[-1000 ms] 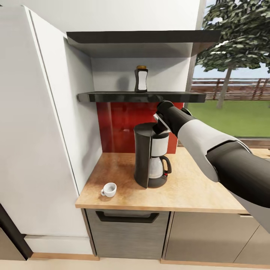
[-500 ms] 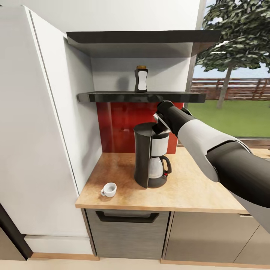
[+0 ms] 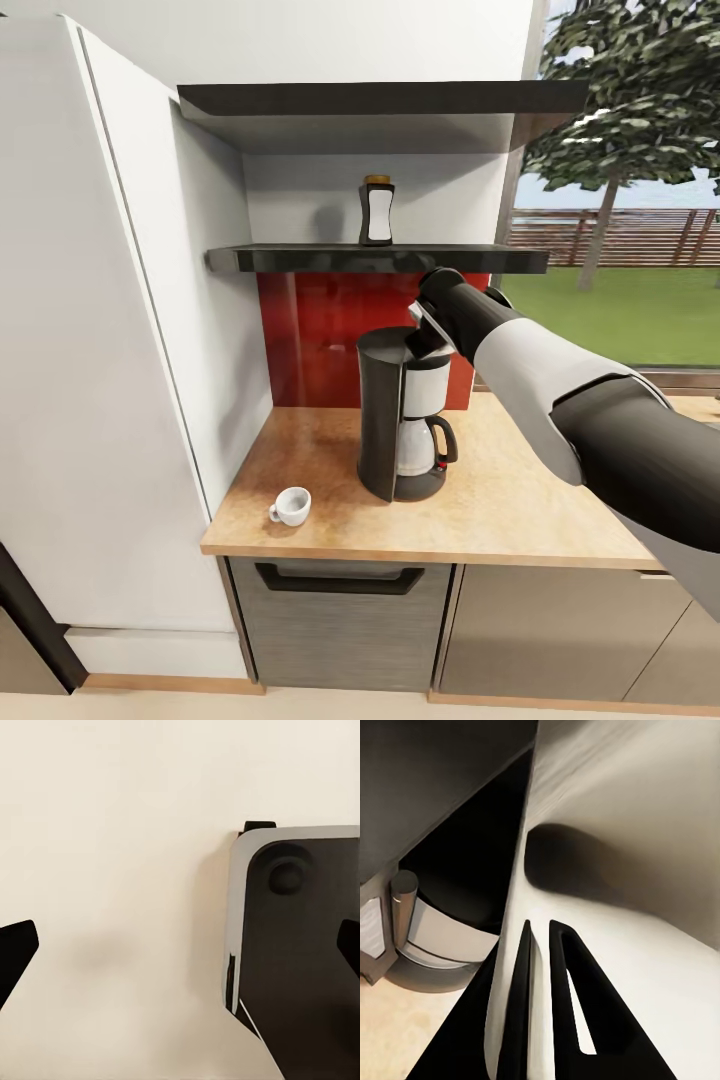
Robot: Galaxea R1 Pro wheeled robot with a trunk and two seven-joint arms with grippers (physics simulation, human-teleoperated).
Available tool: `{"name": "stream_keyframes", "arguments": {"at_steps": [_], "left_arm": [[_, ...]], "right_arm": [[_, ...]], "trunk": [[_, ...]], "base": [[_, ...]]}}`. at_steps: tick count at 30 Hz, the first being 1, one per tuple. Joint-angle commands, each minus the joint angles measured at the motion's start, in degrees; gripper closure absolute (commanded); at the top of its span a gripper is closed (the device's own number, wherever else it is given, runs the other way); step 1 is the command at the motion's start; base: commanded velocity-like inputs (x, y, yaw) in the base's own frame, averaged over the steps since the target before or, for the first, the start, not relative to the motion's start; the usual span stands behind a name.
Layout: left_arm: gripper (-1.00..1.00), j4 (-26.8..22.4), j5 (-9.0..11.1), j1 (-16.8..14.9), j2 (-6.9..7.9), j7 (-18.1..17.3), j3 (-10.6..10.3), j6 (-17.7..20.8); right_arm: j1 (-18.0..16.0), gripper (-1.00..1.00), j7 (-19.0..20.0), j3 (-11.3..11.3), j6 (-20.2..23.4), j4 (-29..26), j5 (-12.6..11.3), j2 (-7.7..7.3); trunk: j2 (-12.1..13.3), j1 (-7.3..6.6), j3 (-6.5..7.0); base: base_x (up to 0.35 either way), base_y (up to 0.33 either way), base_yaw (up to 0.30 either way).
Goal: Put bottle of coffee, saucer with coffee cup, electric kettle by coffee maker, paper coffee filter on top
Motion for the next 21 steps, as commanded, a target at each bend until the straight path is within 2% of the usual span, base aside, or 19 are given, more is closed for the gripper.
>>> {"name": "stream_keyframes", "arguments": {"at_steps": [1, 10, 11, 21], "left_arm": [[-1.0, 0.1, -0.2, 0.0, 0.0, 0.1, 0.3, -0.2], [-1.0, 0.1, -0.1, 0.0, -0.02, 0.3, 0.3, -0.2], [-1.0, 0.1, -0.1, 0.0, -0.05, 0.3, 0.3, -0.2], [-1.0, 0.1, -0.2, 0.0, -0.01, 0.3, 0.3, -0.2]], "right_arm": [[0.0, 1.0, 0.5, -0.2, 0.2, 0.0, 0.5, 0.0], [0.0, 1.0, 0.5, -3.0, 0.2, 0.0, 0.5, 0.0], [0.0, 1.0, 0.5, -4.4, 0.2, 0.0, 0.5, 0.0], [0.0, 1.0, 0.5, -4.4, 0.2, 0.0, 0.5, -0.21]], "trunk": [[0.0, 0.02, -0.03], [0.0, 0.02, -0.03], [0.0, 0.02, -0.03], [0.0, 0.02, -0.03]], "base": [[0.0, 0.0, 0.0], [0.0, 0.0, 0.0], [0.0, 0.0, 0.0], [0.0, 0.0, 0.0]]}}
